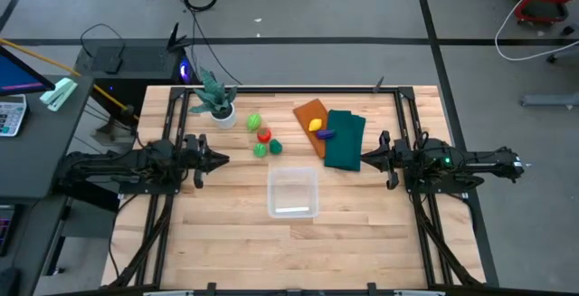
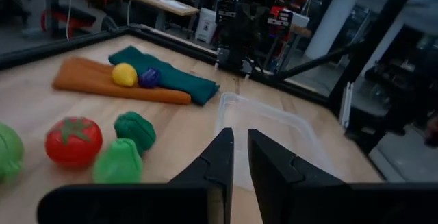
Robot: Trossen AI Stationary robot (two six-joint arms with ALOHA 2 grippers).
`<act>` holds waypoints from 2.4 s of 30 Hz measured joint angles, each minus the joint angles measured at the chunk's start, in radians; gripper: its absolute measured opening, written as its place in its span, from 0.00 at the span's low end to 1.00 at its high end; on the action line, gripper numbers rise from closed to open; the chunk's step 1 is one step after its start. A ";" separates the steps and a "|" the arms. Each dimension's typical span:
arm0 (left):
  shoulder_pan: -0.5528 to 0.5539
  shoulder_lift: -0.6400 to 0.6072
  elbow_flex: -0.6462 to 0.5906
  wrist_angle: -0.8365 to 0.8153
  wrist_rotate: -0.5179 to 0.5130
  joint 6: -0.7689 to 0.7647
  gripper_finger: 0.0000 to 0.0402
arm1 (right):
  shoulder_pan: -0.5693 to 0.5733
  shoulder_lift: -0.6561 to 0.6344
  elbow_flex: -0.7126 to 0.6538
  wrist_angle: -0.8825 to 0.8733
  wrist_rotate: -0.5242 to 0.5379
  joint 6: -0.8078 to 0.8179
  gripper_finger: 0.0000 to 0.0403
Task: Pick and placing Produce into tupperware
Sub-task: Put the violet eggplant into the transparent container
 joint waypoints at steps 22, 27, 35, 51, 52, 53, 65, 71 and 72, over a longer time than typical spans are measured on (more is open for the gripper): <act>0.000 0.000 0.000 0.011 -0.014 -0.425 0.10 | 0.000 0.000 0.000 0.012 0.002 0.494 0.00; 0.000 0.000 0.000 0.072 -0.100 -0.425 0.10 | 0.000 0.000 0.000 0.090 0.062 0.553 0.00; 0.002 0.000 0.000 0.231 -0.185 -0.308 0.11 | 0.000 0.000 0.000 0.204 0.209 0.545 0.00; 0.002 0.186 0.176 0.229 -0.271 -0.002 0.12 | -0.040 0.248 0.227 0.174 0.257 0.410 0.00; 0.002 0.212 0.192 0.226 -0.271 0.008 0.12 | -0.051 0.280 0.255 0.162 0.251 0.411 0.00; 0.002 0.239 0.211 0.225 -0.271 0.021 0.12 | -0.062 0.313 0.282 0.148 0.238 0.411 0.00; 0.002 0.518 0.521 0.057 -0.279 0.183 0.09 | -0.243 0.663 0.706 -0.268 0.045 0.265 0.00; 0.002 0.597 0.696 -0.053 -0.281 0.251 0.09 | -0.362 0.810 0.892 -0.406 -0.078 0.183 0.00; 0.002 0.610 0.724 -0.072 -0.284 0.259 0.09 | -0.380 0.835 0.920 -0.422 -0.099 0.169 0.00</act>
